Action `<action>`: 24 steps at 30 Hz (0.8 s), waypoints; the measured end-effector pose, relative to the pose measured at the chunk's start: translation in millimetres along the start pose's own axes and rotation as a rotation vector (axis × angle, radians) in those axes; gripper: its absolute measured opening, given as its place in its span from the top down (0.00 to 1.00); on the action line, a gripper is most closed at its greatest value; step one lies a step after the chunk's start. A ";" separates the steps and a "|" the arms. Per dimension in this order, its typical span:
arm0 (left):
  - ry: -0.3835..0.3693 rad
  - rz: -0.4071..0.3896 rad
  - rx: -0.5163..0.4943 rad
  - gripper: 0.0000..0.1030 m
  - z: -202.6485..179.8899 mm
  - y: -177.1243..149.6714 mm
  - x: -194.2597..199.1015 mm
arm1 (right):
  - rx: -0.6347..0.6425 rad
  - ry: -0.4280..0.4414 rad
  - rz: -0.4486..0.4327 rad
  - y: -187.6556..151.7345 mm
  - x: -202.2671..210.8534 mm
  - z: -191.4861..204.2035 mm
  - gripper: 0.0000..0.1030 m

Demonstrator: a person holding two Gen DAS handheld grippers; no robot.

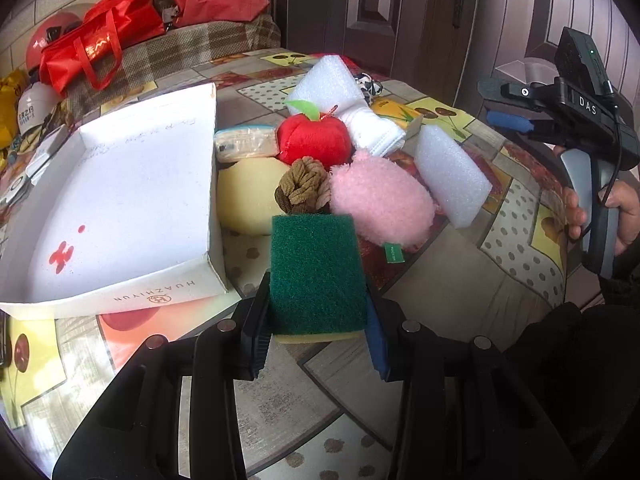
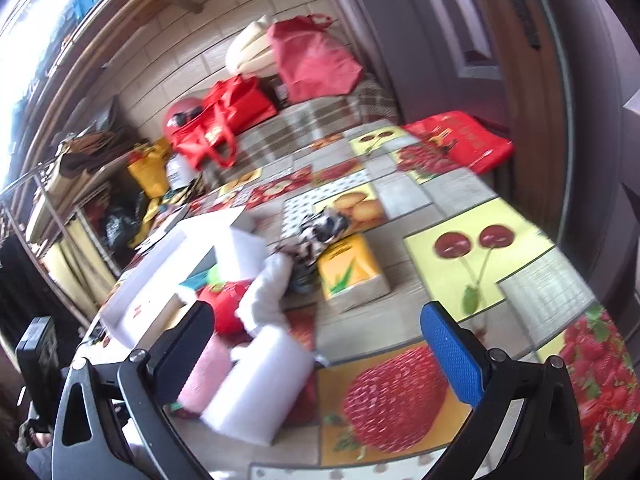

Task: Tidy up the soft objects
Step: 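Grasp the green sponge with the left tool while the right tool grasps the white foam strip, then lower the sponge into the white box with the left tool while the right tool lowers the foam strip in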

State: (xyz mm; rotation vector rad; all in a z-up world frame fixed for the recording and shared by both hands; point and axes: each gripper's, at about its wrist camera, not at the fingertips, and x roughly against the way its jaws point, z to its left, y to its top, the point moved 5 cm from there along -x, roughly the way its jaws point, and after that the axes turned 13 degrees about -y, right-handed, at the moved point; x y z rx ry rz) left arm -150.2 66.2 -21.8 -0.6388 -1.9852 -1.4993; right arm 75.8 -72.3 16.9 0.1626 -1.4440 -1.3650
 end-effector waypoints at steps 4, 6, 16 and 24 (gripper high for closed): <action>0.002 -0.015 0.007 0.62 1.1 -0.9 4.4 | -0.019 0.037 0.156 -15.8 -21.5 21.9 0.00; -0.001 -0.027 0.016 0.62 2.8 -1.0 7.2 | -0.033 0.031 0.204 -20.5 -28.7 28.1 0.00; -0.003 -0.055 0.021 0.61 1.3 -0.7 11.8 | 0.037 -0.079 0.291 -42.2 -47.8 34.8 0.23; 0.034 -0.142 0.003 0.61 6.4 3.0 31.3 | -0.016 0.032 0.203 -31.6 -18.8 21.5 0.82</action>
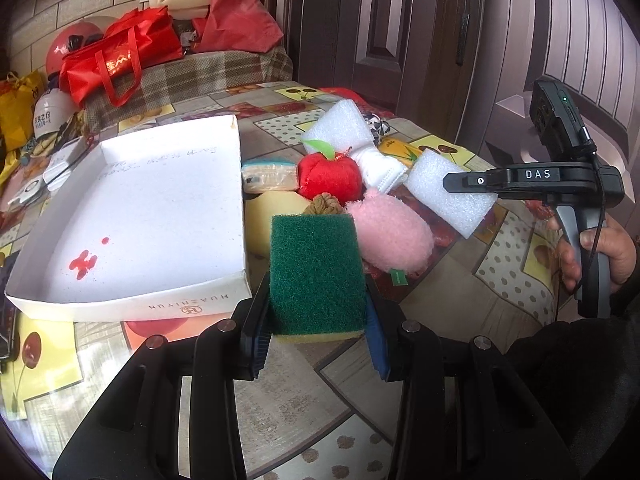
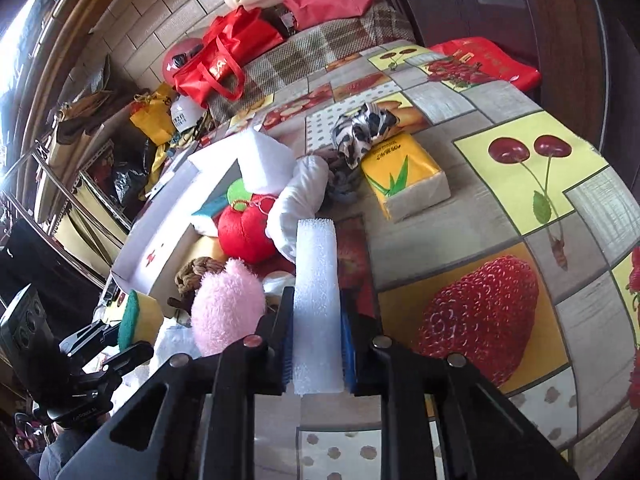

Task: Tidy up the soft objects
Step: 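Lower the sponge into the white box with the left tool while the right tool lowers the foam strip in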

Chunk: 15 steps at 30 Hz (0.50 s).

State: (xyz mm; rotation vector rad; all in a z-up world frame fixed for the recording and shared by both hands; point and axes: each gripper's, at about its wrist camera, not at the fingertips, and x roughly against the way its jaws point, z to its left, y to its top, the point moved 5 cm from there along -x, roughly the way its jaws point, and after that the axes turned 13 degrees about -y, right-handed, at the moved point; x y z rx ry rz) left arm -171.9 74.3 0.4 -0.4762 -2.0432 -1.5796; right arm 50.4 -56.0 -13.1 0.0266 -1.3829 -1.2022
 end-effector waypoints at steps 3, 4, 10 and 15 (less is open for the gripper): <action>0.083 -0.081 -0.009 0.61 15.9 5.3 18.9 | -0.008 0.018 -0.104 10.8 23.5 0.4 0.82; 0.099 -0.104 0.013 0.61 24.1 5.8 24.7 | -0.006 0.022 -0.138 14.3 31.2 2.1 0.82; 0.198 -0.203 0.111 0.61 65.5 5.5 48.8 | 0.042 0.140 -0.293 27.8 65.0 29.8 0.82; 0.243 -0.215 0.077 0.61 65.7 11.4 44.8 | 0.116 0.187 -0.340 37.7 67.6 60.7 0.82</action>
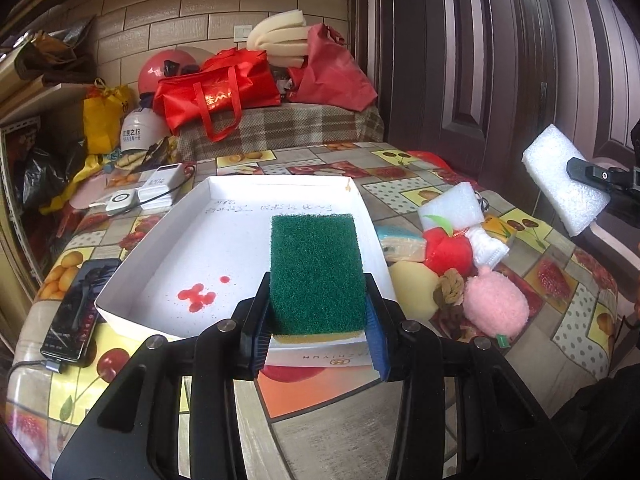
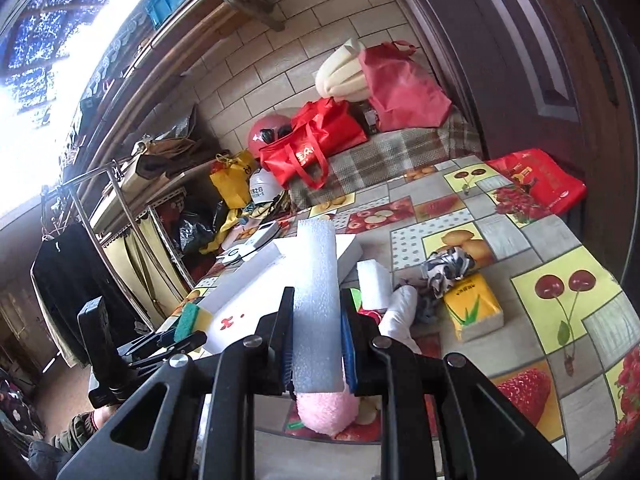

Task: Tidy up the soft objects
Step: 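Lower the sponge into the white box with the left tool while the right tool lowers the foam strip in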

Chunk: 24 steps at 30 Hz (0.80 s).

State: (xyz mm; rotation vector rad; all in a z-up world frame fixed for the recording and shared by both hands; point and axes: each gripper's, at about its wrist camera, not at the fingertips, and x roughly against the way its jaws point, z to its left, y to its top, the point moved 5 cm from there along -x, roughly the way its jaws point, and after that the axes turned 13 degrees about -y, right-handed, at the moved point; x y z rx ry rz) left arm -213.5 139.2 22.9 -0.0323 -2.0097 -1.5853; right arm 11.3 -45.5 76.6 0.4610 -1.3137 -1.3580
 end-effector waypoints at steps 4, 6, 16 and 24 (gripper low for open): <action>-0.003 0.008 -0.015 0.61 -6.2 1.8 -6.8 | 0.019 0.028 0.018 1.3 -12.3 12.4 0.82; 0.002 0.015 -0.016 0.61 -6.5 2.9 -9.3 | 0.022 0.033 0.022 0.5 -14.0 16.1 0.82; 0.043 -0.036 0.001 0.61 18.2 61.8 -21.3 | 0.036 0.065 0.033 15.3 -32.2 36.5 0.82; 0.070 -0.136 -0.017 0.61 22.5 114.4 -35.0 | 0.063 0.078 -0.007 44.5 -38.6 58.1 0.82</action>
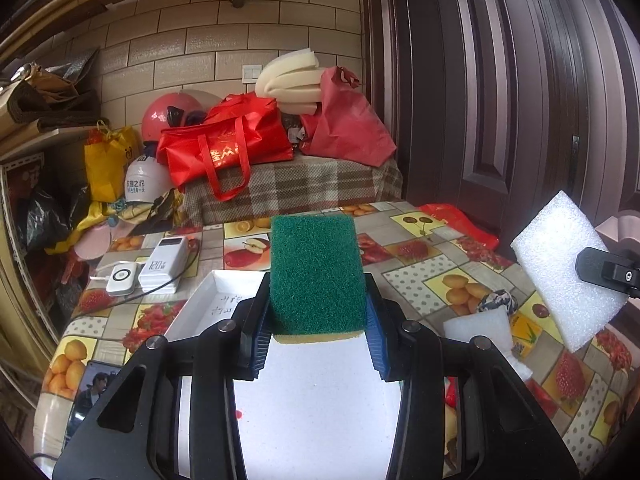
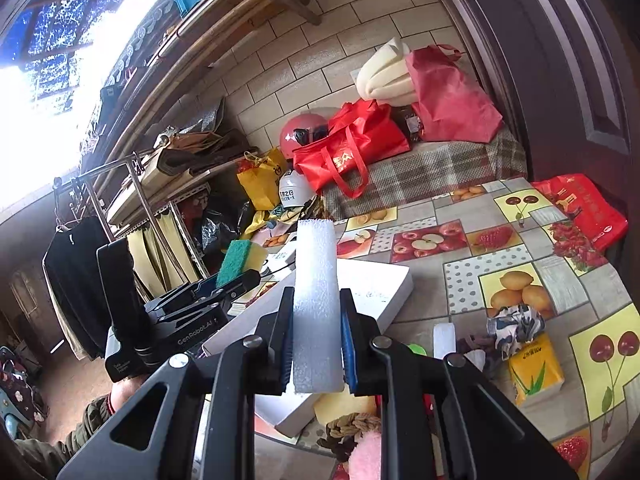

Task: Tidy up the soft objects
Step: 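Lower the sponge into the white box with the left tool while the right tool lowers the foam strip in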

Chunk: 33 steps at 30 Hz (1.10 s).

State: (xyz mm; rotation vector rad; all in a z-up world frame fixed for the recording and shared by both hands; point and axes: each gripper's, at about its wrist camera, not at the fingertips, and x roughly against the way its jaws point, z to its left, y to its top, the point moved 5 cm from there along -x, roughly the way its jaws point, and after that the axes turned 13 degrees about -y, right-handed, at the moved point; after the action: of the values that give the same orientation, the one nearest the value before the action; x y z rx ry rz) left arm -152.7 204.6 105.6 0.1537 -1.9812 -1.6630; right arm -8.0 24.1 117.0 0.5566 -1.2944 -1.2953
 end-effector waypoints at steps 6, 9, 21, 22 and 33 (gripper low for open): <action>0.011 0.048 0.116 0.61 37.3 -24.9 -19.7 | 0.022 0.006 0.022 7.3 -21.8 14.5 0.82; 0.013 0.084 0.189 0.61 59.2 -36.4 -28.1 | 0.029 0.017 0.068 3.0 -40.7 23.7 0.82; 0.074 0.172 0.271 0.61 91.0 -59.2 -42.9 | 0.045 0.014 0.272 -34.8 -123.2 52.5 0.82; 0.082 0.176 0.269 0.61 91.6 -60.2 -43.5 | 0.045 0.013 0.283 -37.7 -128.0 54.2 0.82; 0.172 0.176 0.276 0.46 104.5 -67.0 -43.2 | 0.047 -0.005 0.308 -57.6 -148.1 67.1 0.69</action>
State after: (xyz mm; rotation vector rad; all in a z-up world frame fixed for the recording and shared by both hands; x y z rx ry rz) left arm -182.2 299.0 19.1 0.2092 -2.0204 -1.2214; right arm -56.9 164.2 29.2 0.3688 -1.3574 -1.0143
